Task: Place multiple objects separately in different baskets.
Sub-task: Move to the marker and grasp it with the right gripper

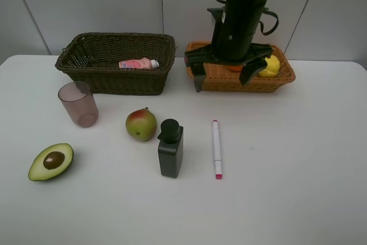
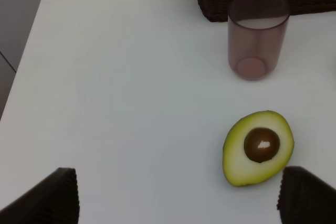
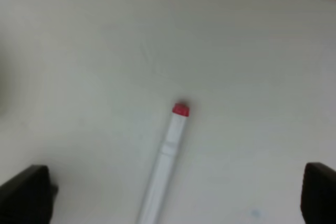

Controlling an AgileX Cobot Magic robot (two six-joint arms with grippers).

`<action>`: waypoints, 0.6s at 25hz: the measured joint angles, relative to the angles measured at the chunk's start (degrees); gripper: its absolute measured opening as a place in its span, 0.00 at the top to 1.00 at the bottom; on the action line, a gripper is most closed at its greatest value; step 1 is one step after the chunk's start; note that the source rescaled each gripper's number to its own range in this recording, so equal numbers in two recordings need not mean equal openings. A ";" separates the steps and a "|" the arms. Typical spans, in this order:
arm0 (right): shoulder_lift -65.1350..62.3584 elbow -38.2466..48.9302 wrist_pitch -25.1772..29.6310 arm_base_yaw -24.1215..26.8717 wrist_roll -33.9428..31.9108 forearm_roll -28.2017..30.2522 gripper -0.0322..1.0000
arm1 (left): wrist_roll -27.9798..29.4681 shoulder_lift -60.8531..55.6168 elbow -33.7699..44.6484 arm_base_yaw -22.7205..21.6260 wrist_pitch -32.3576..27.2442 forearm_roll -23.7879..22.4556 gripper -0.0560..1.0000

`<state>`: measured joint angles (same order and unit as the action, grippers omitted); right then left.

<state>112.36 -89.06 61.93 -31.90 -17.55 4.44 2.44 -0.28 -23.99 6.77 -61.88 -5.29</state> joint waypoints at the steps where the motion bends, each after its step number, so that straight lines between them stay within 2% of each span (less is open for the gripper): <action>1: -0.09 1.62 -1.69 0.52 -0.27 -0.28 0.00 | 0.00 0.00 0.00 0.00 0.00 0.00 0.00; 15: -0.26 19.54 -19.45 2.45 -3.95 -3.75 0.00 | 0.00 0.00 0.00 0.00 0.00 0.00 0.00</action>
<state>112.11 -69.52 42.48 -29.45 -21.50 0.70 2.44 -0.28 -23.99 6.77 -61.88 -5.29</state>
